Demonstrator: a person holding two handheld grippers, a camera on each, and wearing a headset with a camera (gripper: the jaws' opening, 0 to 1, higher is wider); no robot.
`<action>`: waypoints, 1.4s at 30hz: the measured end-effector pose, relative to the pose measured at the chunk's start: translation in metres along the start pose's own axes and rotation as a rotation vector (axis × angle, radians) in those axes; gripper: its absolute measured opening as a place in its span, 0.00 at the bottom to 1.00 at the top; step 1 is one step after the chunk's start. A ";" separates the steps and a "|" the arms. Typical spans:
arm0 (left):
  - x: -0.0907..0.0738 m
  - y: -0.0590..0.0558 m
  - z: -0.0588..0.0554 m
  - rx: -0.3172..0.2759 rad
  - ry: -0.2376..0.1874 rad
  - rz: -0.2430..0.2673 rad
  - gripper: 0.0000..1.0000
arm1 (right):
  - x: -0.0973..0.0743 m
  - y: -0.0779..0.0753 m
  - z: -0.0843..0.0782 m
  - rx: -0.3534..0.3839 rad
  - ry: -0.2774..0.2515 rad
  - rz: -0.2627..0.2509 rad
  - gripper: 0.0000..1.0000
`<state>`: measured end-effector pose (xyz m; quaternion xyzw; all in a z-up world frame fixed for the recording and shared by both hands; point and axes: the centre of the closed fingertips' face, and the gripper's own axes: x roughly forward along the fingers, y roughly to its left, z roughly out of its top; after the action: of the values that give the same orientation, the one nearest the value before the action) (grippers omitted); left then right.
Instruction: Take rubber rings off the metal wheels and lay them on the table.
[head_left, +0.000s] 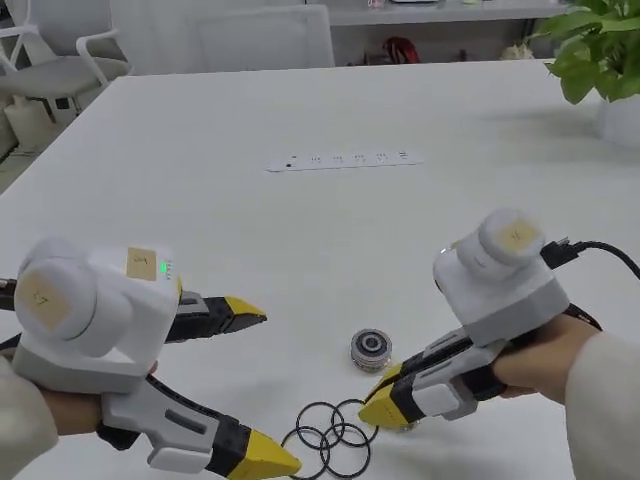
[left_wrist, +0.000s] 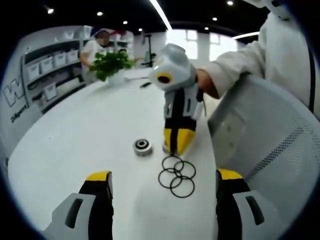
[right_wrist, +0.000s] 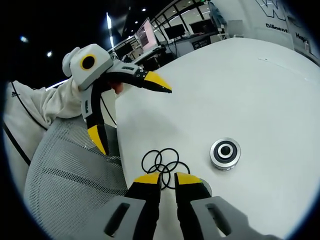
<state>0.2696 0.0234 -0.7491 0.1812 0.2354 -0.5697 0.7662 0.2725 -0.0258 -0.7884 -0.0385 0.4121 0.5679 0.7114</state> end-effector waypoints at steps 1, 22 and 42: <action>0.000 0.000 0.000 -0.001 -0.002 0.001 0.86 | -0.001 0.000 0.002 -0.002 -0.010 -0.004 0.09; -0.004 0.004 -0.001 -0.026 -0.005 0.017 0.88 | -0.038 -0.011 0.038 -0.036 -0.197 -0.100 0.37; -0.022 0.011 -0.005 -0.075 -0.032 0.080 0.88 | -0.080 -0.016 0.037 -0.023 -0.329 -0.199 0.74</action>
<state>0.2745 0.0466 -0.7408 0.1522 0.2369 -0.5324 0.7983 0.3047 -0.0735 -0.7201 0.0061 0.2776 0.4980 0.8215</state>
